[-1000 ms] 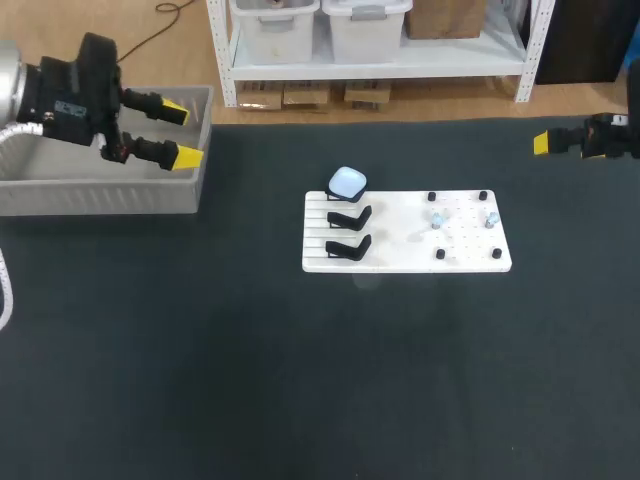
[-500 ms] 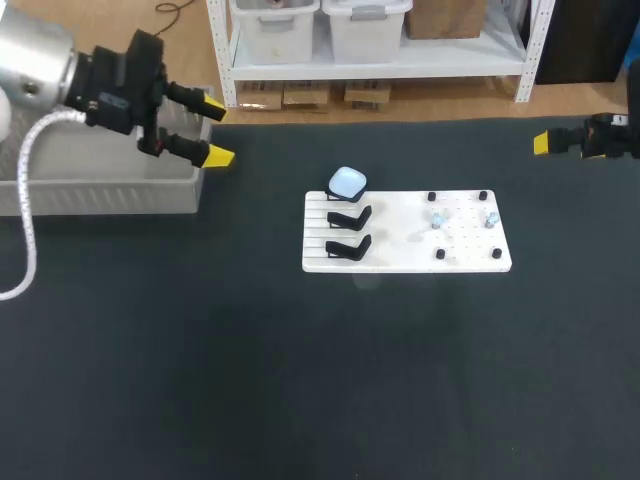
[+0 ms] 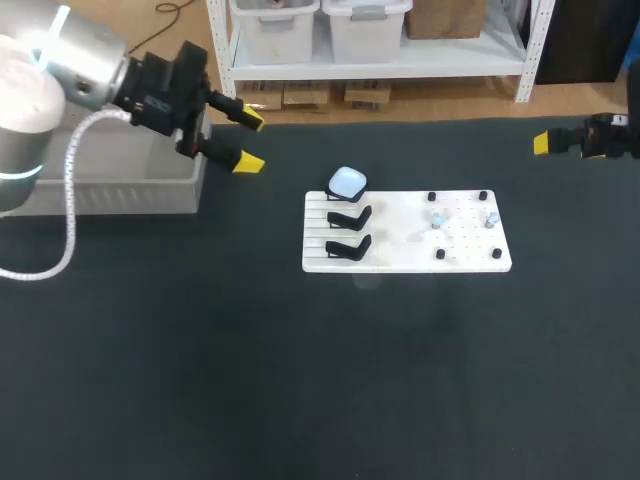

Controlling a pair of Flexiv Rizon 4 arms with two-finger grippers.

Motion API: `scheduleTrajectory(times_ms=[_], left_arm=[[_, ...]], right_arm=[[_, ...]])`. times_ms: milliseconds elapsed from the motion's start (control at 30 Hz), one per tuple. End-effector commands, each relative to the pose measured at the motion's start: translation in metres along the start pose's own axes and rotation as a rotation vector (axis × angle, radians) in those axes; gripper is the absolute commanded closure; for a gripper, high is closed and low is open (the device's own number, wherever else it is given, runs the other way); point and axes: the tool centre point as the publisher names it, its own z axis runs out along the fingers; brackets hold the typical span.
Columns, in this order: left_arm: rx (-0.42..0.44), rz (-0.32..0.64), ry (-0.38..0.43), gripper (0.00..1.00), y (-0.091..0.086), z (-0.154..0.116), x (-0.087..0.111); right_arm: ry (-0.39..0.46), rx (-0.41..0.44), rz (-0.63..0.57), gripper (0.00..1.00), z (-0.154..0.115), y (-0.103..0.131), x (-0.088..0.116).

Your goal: Pick up each earbud case from the left stands, insert the matching earbuds, close the lid, and place the case in the box.

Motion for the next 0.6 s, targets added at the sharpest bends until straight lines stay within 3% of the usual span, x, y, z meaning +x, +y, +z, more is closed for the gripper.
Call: scheduleTrajectory(times_ms=[33,300,600], left_arm=[[0.130,0.010,0.005,0.00,0.014,0.022,0.004],[0.181,0.027,0.026,0.00,0.021,0.047,0.010],[0.183,0.023,-0.011,0.00,0.030,0.062,0.020]], right_arm=[[0.000,0.001,0.000,0.00,0.000,0.000,0.000],[0.000,0.001,0.000,0.00,0.000,0.000,0.000],[0.000,0.001,0.000,0.00,0.000,0.000,0.000]])
